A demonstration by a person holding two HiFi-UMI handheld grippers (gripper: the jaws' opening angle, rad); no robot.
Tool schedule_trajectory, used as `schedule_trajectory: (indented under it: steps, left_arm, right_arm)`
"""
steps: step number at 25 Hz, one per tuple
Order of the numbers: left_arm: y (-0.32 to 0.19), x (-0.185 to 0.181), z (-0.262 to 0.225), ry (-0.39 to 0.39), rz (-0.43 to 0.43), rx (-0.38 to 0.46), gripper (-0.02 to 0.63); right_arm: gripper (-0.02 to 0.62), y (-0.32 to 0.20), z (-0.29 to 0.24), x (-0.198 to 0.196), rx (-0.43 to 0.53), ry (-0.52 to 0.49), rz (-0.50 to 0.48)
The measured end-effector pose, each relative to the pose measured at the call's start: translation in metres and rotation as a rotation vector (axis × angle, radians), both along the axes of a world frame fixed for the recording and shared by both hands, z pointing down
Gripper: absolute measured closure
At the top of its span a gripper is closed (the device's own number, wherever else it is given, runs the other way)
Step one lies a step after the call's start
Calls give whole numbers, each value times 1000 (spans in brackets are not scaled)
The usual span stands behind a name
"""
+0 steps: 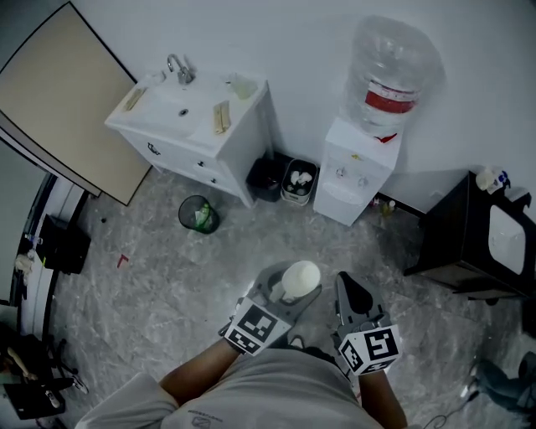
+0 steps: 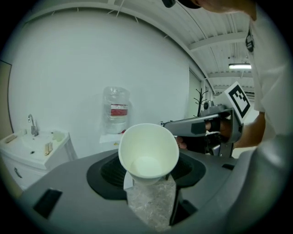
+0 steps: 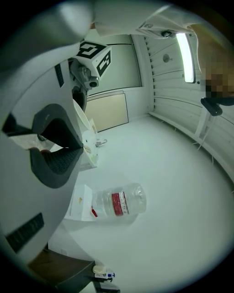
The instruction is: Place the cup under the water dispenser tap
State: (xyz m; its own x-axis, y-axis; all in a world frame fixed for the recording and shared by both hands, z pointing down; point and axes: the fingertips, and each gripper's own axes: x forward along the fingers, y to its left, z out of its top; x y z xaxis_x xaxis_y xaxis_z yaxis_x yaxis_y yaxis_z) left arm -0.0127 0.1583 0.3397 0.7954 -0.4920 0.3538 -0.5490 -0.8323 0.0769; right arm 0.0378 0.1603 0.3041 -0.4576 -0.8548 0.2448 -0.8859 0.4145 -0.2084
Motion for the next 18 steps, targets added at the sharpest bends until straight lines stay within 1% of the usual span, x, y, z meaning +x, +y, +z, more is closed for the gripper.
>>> schedule_trajectory:
  steps: [4,9,15,18]
  left_arm:
    - [-54,6,9,-7,32,1,347]
    - [-108,19,28,-19,49,-16,347]
    - [-170,52,57,-55,44,-29,347]
    - [-207,70,73,-64,16,-44,347]
  right_arm:
    - [578,-50,2,0,-4,-4,30]
    - [578,-96,-1,3,17,7,23]
    - [578,-153,9,33,18,-7,12]
    - [578,-188,19,51,13,-8,-31]
